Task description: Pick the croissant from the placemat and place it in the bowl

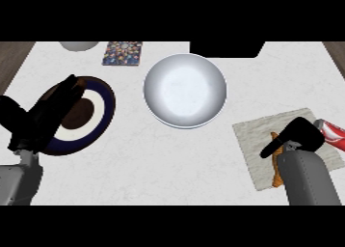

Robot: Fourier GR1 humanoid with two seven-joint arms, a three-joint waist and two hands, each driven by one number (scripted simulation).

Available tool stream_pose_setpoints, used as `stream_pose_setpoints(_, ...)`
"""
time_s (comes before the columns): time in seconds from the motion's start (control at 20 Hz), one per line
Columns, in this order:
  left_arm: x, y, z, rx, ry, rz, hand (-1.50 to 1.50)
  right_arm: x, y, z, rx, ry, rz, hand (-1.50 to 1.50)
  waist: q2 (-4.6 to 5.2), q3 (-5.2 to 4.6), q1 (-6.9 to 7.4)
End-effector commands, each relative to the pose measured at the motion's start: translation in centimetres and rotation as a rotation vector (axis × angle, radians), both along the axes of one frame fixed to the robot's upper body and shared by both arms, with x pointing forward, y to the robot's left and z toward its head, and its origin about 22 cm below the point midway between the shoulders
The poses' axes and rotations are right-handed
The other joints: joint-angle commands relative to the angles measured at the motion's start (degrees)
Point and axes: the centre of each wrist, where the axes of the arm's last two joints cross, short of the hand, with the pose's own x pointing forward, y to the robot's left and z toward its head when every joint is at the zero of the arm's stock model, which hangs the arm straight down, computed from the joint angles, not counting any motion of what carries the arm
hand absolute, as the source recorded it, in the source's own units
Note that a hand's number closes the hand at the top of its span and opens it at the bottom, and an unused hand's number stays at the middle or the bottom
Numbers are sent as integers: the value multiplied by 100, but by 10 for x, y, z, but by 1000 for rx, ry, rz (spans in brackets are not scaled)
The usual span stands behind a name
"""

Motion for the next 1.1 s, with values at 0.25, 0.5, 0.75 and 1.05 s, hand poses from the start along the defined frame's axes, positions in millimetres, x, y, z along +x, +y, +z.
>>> stream_pose_setpoints(0.25,0,17,-6,6,-9,15,0,13,-12,25,41,-34,379,150,54,34,34)
stream_pose_setpoints(0.5,-2,6,-11,-13,21,-10,0,3,-4,26,203,-38,972,150,29,51,70)
stream_pose_setpoints(0.75,0,9,-12,-4,11,25,0,-5,-75,70,249,-158,1245,150,28,38,-147)
stream_pose_setpoints(1.05,-1,12,-13,2,12,16,0,-8,-109,149,227,-280,1340,150,20,28,-87)
